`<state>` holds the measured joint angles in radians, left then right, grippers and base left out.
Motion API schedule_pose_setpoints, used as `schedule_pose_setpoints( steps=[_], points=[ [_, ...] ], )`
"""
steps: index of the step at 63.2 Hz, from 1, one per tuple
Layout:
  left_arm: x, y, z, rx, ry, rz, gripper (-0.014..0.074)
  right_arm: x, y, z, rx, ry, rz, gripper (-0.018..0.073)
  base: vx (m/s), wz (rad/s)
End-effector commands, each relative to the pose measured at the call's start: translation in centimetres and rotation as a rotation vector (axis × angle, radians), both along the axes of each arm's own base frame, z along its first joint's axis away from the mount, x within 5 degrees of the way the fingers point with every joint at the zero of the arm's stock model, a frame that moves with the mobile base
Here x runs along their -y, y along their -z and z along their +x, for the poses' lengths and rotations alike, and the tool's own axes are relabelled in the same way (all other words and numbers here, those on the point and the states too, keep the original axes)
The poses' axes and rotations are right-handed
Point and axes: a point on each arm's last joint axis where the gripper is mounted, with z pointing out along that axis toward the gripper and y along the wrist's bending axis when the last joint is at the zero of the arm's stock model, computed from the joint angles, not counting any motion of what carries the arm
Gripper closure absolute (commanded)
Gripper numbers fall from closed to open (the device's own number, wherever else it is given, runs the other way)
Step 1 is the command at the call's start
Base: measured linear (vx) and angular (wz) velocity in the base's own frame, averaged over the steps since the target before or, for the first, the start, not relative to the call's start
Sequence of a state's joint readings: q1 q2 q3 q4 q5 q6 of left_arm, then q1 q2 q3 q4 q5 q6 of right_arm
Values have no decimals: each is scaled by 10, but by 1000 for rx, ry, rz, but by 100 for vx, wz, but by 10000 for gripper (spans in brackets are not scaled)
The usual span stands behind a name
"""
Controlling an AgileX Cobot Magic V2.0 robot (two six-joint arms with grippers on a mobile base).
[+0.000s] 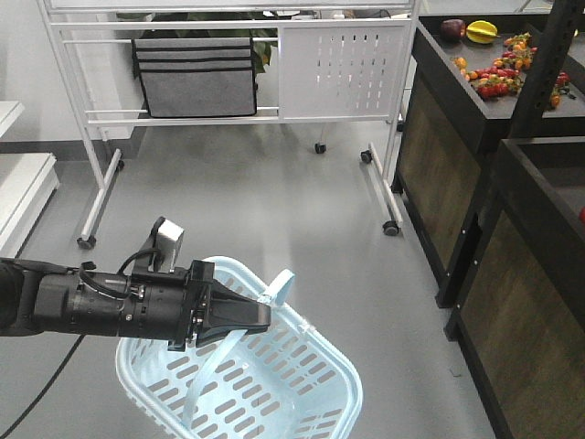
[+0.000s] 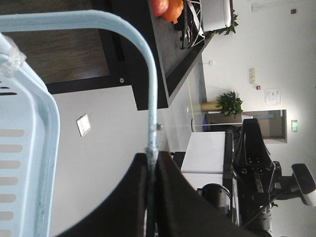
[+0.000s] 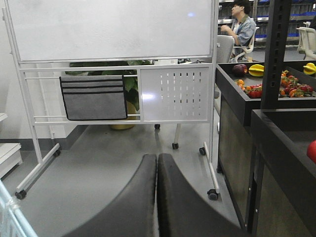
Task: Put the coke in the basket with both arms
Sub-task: 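Drive the base away from the shelf, holding the basket in the left gripper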
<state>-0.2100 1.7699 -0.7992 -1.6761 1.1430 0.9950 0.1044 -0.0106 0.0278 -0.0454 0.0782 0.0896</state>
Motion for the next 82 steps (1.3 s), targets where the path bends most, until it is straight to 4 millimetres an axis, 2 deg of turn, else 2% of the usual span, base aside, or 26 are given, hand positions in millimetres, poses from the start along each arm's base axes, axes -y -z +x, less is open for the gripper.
schedule_pose_setpoints(
  steps=[1, 82],
  points=[
    [2, -30, 0, 57, -17, -148, 603, 0, -4, -1, 85, -1, 0, 569, 16, 0],
    [2, -30, 0, 57, -17, -148, 603, 0, -4, -1, 85, -1, 0, 569, 19, 1]
  ],
)
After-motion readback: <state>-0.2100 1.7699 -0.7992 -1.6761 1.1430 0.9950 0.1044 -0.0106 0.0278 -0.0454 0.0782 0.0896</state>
